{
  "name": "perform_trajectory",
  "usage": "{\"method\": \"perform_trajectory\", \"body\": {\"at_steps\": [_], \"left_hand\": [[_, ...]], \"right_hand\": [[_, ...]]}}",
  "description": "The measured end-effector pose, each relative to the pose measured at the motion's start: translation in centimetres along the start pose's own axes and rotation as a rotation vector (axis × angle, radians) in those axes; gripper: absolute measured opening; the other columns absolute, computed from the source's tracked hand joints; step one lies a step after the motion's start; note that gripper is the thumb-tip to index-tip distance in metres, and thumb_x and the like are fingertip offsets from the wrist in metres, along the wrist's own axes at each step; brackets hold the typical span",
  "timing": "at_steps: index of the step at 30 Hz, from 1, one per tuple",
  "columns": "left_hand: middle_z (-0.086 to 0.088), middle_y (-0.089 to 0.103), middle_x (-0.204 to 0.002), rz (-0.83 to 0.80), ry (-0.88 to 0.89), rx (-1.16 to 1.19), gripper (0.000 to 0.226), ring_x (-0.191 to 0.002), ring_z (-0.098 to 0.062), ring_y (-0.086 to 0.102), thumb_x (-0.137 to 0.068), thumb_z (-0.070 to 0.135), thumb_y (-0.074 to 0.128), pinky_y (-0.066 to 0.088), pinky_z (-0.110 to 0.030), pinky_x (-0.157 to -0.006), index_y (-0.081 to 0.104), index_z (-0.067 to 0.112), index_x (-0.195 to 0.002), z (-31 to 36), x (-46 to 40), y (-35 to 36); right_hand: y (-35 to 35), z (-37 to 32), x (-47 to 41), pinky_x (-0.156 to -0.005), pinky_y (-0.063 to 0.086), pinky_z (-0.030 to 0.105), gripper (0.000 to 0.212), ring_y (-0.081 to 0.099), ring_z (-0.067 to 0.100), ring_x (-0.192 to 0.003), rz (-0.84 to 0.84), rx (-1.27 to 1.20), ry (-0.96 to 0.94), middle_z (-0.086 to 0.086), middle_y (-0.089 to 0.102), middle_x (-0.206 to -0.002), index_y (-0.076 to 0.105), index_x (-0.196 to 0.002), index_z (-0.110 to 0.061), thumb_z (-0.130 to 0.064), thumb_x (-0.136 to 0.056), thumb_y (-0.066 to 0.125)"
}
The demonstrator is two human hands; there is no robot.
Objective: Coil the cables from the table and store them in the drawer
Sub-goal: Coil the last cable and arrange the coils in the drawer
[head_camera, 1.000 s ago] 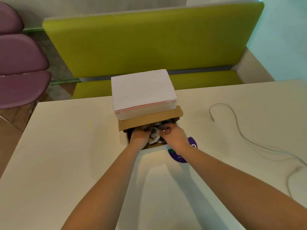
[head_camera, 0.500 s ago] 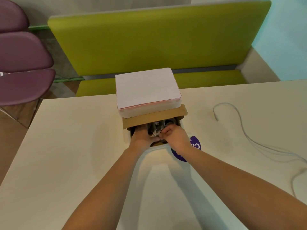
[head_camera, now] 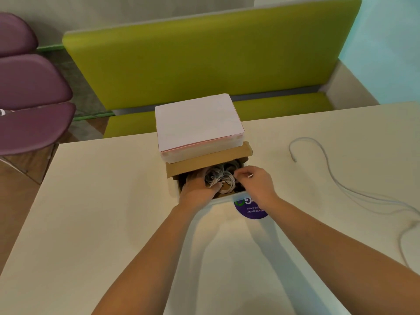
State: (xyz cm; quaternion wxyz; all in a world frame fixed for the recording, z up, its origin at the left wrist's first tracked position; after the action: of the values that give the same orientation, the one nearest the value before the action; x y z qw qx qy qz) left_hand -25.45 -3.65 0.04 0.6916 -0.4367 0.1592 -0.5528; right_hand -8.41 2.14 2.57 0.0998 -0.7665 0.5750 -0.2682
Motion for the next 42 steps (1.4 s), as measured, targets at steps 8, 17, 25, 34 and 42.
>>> {"method": "perform_trajectory", "body": {"at_steps": [8,17,25,34,42], "left_hand": [[0.007,0.064,-0.110,0.250,0.184,0.075,0.023,-0.107,-0.011,0.053,-0.095,0.040,0.056,0.043,-0.021,-0.083,0.066,0.024,-0.110,5.9,3.6,2.4],[0.012,0.063,-0.101,-0.106,0.358,0.101,0.021,-0.088,-0.007,0.056,-0.100,0.035,0.047,0.047,-0.028,-0.077,0.065,0.028,-0.108,16.8,3.7,8.4],[0.011,0.063,-0.109,-0.250,0.370,0.052,0.022,-0.095,-0.007,0.056,-0.098,0.028,0.048,0.047,-0.026,-0.079,0.067,0.031,-0.108,21.8,2.6,14.1],[0.003,0.042,-0.129,-0.265,0.452,-0.050,0.041,-0.124,-0.013,0.036,-0.092,0.026,0.062,0.045,-0.031,-0.091,0.053,0.034,-0.131,24.8,2.0,17.8],[0.001,0.046,-0.127,-0.101,0.501,-0.102,0.036,-0.122,-0.020,0.035,-0.091,0.041,0.062,0.036,-0.028,-0.091,0.059,0.030,-0.125,25.3,1.4,17.8]], "right_hand": [[-6.5,3.6,0.6,-0.059,0.038,0.007,0.010,0.059,0.005,-0.080,0.151,-0.084,0.057,-0.008,0.068,-0.091,0.071,-0.094,-0.019,-0.025,-0.090,0.064],[-16.1,10.2,2.1,-0.076,0.041,0.026,0.018,0.059,0.016,-0.090,0.347,0.070,0.177,0.001,0.069,-0.105,0.072,-0.101,-0.017,-0.020,-0.095,0.055],[-22.6,15.0,1.9,-0.105,0.041,0.038,0.044,0.046,0.028,-0.129,0.242,0.437,0.254,0.009,0.053,-0.138,0.051,-0.139,-0.017,-0.017,-0.095,0.051],[-24.9,15.2,3.5,-0.082,0.039,0.026,0.016,0.050,0.019,-0.104,0.327,0.309,0.104,0.001,0.062,-0.101,0.073,-0.105,-0.023,-0.023,-0.094,0.060],[-28.1,12.1,4.8,-0.079,0.041,0.026,0.009,0.050,0.017,-0.092,0.471,0.146,-0.131,-0.006,0.060,-0.092,0.069,-0.093,-0.030,-0.026,-0.093,0.061]]}}
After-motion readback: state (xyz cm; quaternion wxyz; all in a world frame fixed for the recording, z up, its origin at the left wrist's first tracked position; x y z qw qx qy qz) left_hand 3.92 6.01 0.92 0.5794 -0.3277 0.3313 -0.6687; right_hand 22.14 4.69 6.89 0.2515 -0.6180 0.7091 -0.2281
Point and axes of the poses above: each hand's wrist, its own x-axis away from the middle knuckle, its own y-axis out of the palm, z = x × y, the point moved 1 cm from there along -x, towards the middle knuckle
